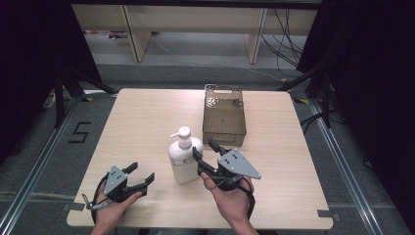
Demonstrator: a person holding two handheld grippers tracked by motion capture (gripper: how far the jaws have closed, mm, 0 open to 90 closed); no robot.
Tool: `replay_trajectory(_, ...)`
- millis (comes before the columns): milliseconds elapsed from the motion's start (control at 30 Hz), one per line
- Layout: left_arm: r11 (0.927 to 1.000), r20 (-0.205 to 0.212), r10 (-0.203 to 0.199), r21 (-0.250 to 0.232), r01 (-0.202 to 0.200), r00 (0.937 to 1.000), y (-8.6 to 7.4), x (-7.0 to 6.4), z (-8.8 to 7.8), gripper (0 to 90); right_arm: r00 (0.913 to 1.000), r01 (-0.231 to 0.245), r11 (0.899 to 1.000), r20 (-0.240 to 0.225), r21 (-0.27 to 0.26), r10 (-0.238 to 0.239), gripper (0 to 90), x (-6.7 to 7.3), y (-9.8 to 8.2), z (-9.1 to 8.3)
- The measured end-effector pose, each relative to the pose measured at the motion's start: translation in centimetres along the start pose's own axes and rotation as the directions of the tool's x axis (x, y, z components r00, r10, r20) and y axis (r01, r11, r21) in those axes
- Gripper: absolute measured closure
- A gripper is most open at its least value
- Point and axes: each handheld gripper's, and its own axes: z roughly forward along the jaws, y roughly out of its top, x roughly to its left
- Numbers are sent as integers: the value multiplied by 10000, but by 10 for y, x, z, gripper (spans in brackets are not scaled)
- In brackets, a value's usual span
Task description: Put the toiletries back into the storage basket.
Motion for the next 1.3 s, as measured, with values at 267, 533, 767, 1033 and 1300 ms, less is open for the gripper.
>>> replay_trajectory(267,10000,-22,-86,38,86,10000,-1,1,1,224,9999,85,9993,-116,352,-81,493,11,12,25)
replay_trajectory(533,10000,47,-56,10,56,10000,-1,0,1,224,9999,94,9986,-88,513,-90,495,18,13,36)
replay_trajectory(767,9998,194,-90,-169,93,9998,-1,1,3,227,9998,195,9985,80,520,-199,512,20,17,41)
replay_trajectory(1033,9999,36,-166,49,166,9999,-1,0,1,231,9996,202,9979,167,622,-213,550,25,20,49)
replay_trajectory(1300,9998,41,-208,30,208,9998,-1,0,1,232,9990,155,9980,410,617,-180,588,24,21,54)
